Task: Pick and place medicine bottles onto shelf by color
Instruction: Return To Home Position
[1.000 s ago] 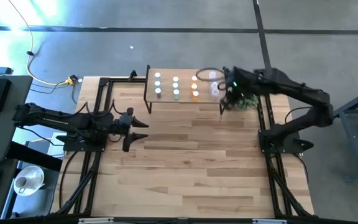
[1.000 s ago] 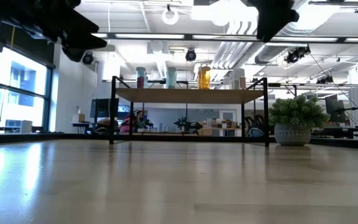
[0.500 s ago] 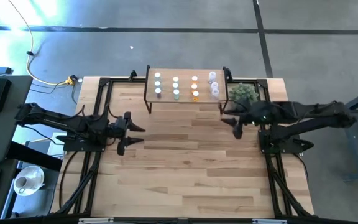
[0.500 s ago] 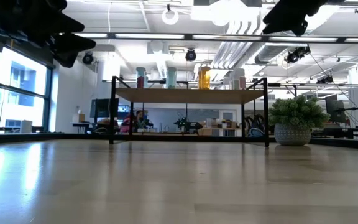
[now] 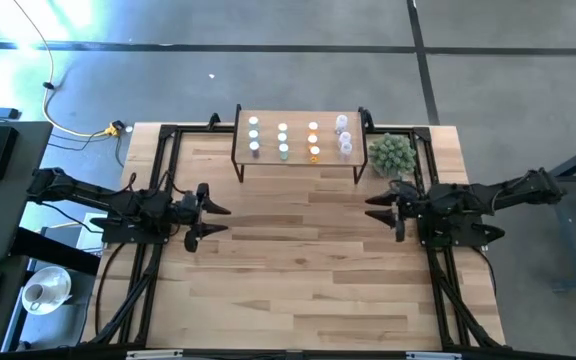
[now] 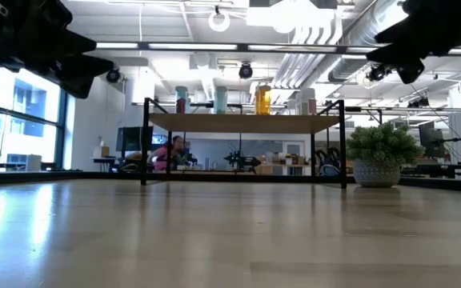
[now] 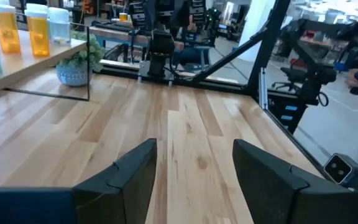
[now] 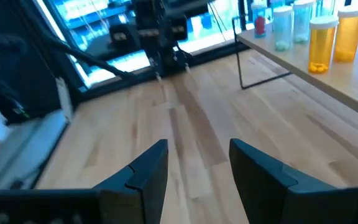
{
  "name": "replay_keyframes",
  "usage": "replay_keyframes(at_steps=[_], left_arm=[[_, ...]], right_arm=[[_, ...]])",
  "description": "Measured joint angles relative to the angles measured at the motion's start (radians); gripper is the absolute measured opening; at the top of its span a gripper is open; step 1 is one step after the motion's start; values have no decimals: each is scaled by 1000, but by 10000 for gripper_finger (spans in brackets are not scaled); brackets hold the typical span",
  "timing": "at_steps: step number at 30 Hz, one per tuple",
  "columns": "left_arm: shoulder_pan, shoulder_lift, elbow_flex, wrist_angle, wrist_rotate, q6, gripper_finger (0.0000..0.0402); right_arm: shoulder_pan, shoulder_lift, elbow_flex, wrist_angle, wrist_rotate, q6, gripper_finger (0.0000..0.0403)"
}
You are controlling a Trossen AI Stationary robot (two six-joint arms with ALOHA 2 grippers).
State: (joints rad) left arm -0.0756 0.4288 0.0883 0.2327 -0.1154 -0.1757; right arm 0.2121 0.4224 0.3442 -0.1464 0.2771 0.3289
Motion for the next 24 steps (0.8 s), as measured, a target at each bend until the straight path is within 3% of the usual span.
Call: replay_keyframes(at_steps=[11, 17, 24], left_arm=[[0, -140, -77, 5, 46, -4, 200], [-14, -174, -77, 33, 130, 33, 200], [-14, -238, -77, 12, 130, 43, 200]], right_arm=[[88, -265, -152, 12, 0, 35, 163], [138, -350, -318, 156, 11, 50, 163], [165, -383, -328, 212, 3, -36, 163]])
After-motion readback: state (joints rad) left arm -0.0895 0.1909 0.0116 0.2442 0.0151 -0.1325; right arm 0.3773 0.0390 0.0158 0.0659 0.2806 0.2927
